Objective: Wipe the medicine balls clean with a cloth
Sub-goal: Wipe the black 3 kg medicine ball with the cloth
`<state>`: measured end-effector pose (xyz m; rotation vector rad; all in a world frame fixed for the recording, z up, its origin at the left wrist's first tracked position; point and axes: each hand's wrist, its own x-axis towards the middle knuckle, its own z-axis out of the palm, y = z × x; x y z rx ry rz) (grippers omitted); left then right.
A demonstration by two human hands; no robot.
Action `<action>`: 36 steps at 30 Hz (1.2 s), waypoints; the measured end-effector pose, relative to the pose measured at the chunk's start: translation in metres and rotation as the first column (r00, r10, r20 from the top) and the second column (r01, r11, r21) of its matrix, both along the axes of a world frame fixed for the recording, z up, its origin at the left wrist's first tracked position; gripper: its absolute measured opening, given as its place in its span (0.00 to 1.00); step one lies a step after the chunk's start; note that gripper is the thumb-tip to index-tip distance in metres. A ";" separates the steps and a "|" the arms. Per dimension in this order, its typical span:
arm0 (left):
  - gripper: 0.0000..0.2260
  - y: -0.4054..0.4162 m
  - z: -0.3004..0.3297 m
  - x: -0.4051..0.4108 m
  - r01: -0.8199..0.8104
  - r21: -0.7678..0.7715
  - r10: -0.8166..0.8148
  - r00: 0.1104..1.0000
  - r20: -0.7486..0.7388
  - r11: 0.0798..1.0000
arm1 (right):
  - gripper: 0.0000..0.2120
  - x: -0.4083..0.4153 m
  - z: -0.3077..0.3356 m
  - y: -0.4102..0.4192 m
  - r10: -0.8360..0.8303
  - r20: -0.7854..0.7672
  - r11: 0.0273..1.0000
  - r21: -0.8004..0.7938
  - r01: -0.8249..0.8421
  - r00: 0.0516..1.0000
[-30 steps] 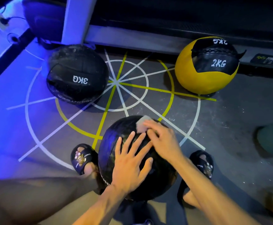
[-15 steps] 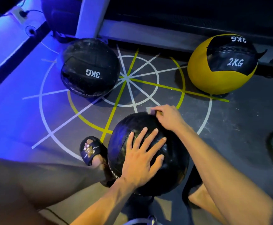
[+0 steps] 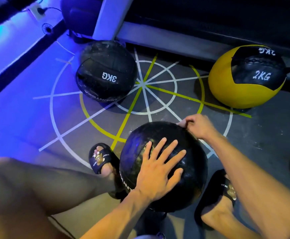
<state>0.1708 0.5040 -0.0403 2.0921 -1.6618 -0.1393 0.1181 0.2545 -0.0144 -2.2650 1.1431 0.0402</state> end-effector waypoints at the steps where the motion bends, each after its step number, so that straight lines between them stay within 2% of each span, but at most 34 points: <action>1: 0.22 -0.001 0.000 -0.001 -0.005 0.007 0.005 1.000 0.001 1.000 | 0.18 0.000 0.005 0.002 -0.085 0.065 0.996 0.010 0.084 0.994; 2: 0.22 -0.002 -0.001 -0.002 -0.002 0.012 0.002 1.000 0.004 1.000 | 0.18 0.003 0.010 0.007 -0.138 0.162 0.990 0.015 0.137 0.977; 3: 0.22 -0.004 0.000 -0.003 0.002 0.015 -0.002 1.000 0.006 1.000 | 0.18 0.007 0.019 0.017 -0.122 0.258 0.992 0.013 0.123 0.958; 4: 0.22 -0.005 0.000 -0.004 0.003 0.021 -0.003 1.000 0.007 1.000 | 0.18 0.013 0.028 0.031 -0.014 0.326 1.000 -0.016 0.021 0.945; 5: 0.22 -0.007 0.001 -0.005 0.004 0.030 -0.005 1.000 0.007 1.000 | 0.17 0.016 0.035 0.047 0.166 0.351 0.986 -0.050 -0.158 0.921; 7: 0.22 -0.008 0.002 -0.005 0.010 0.040 -0.011 1.000 0.017 0.999 | 0.16 0.018 0.025 0.064 0.525 0.245 0.851 -0.182 -0.493 0.815; 8: 0.22 -0.008 0.003 -0.005 0.011 0.045 -0.012 1.000 0.025 0.999 | 0.16 0.018 0.018 0.053 0.597 0.167 0.797 -0.233 -0.557 0.785; 9: 0.22 -0.007 0.003 -0.006 0.012 0.050 -0.013 1.000 0.025 0.999 | 0.16 0.017 0.015 0.037 0.568 0.079 0.806 -0.256 -0.534 0.820; 11: 0.22 -0.004 0.002 -0.007 0.012 0.045 -0.013 1.000 0.008 0.999 | 0.16 0.015 0.015 0.003 0.330 -0.081 0.909 -0.243 -0.340 0.941; 12: 0.22 -0.002 0.002 -0.008 0.014 0.041 -0.014 1.000 0.005 0.999 | 0.15 0.013 0.018 -0.005 0.242 -0.077 0.933 -0.255 -0.254 0.967; 13: 0.22 -0.001 0.001 -0.008 0.022 0.042 -0.023 1.000 0.006 0.999 | 0.14 0.013 0.023 -0.004 0.219 -0.006 0.939 -0.270 -0.212 0.976; 14: 0.22 -0.001 0.001 -0.007 0.023 0.043 -0.024 1.000 0.010 0.999 | 0.15 0.018 0.034 0.010 0.272 0.088 0.934 -0.265 -0.241 0.958; 15: 0.22 0.000 0.001 -0.006 0.013 0.047 -0.014 1.000 0.015 0.999 | 0.15 0.021 0.043 0.028 0.413 0.145 0.894 -0.252 -0.370 0.899; 17: 0.22 -0.001 0.003 -0.007 0.018 0.061 -0.020 1.000 0.020 0.998 | 0.17 0.015 0.041 0.058 0.663 0.136 0.742 -0.246 -0.624 0.736; 18: 0.22 -0.002 0.003 -0.008 0.021 0.065 -0.023 0.999 0.025 0.998 | 0.18 0.011 0.032 0.055 0.697 0.075 0.706 -0.247 -0.663 0.713; 19: 0.22 -0.002 0.005 -0.008 0.026 0.076 -0.028 0.999 0.026 0.997 | 0.18 0.008 0.023 0.039 0.640 -0.018 0.739 -0.258 -0.622 0.768; 20: 0.22 -0.002 0.005 -0.010 0.036 0.085 -0.038 0.999 0.020 0.996 | 0.18 0.004 0.016 0.018 0.512 -0.137 0.803 -0.273 -0.529 0.848; 21: 0.22 -0.003 0.005 -0.011 0.035 0.082 -0.037 0.999 0.019 0.996 | 0.15 0.001 0.017 0.000 0.385 -0.192 0.849 -0.311 -0.428 0.903; 22: 0.22 -0.002 0.005 -0.012 0.030 0.079 -0.032 0.999 0.023 0.996 | 0.12 0.001 0.018 -0.010 0.303 -0.188 0.872 -0.341 -0.351 0.934; 23: 0.22 -0.001 0.005 -0.013 0.036 0.089 -0.038 0.999 0.019 0.995 | 0.11 0.000 0.021 -0.009 0.268 -0.112 0.889 -0.355 -0.291 0.957; 24: 0.22 -0.001 0.005 -0.013 0.041 0.095 -0.043 0.999 0.018 0.995 | 0.11 0.003 0.030 0.003 0.321 0.003 0.892 -0.337 -0.301 0.947; 26: 0.22 0.001 0.005 -0.012 0.034 0.101 -0.036 0.999 0.021 0.994 | 0.15 0.004 0.046 0.043 0.554 0.166 0.828 -0.212 -0.519 0.816; 27: 0.23 0.000 0.006 -0.013 0.040 0.108 -0.043 0.999 0.021 0.993 | 0.16 0.001 0.045 0.053 0.649 0.134 0.757 -0.220 -0.616 0.749; 28: 0.23 -0.001 0.007 -0.013 0.048 0.110 -0.051 0.998 0.027 0.993 | 0.18 -0.003 0.041 0.050 0.669 0.067 0.732 -0.234 -0.641 0.740; 30: 0.23 -0.001 0.008 -0.015 0.062 0.120 -0.065 0.998 0.019 0.991 | 0.18 -0.016 0.025 0.016 0.458 -0.071 0.845 -0.273 -0.459 0.886; 31: 0.23 -0.001 0.009 -0.015 0.062 0.117 -0.064 0.998 0.009 0.991 | 0.17 -0.023 0.022 0.000 0.305 -0.074 0.909 -0.273 -0.313 0.949; 32: 0.23 0.000 0.008 -0.015 0.064 0.115 -0.063 0.998 -0.006 0.991 | 0.16 -0.030 0.021 -0.011 0.161 -0.013 0.955 -0.250 -0.159 0.987; 34: 0.24 0.000 0.011 -0.014 0.080 0.109 -0.075 0.996 -0.057 0.991 | 0.18 -0.044 0.027 -0.014 -0.010 0.162 0.976 -0.212 0.044 0.987; 36: 0.25 -0.001 0.017 -0.010 0.115 0.058 -0.104 0.979 -0.173 0.992 | 0.18 -0.055 0.036 -0.004 -0.124 0.279 0.980 -0.118 0.162 0.952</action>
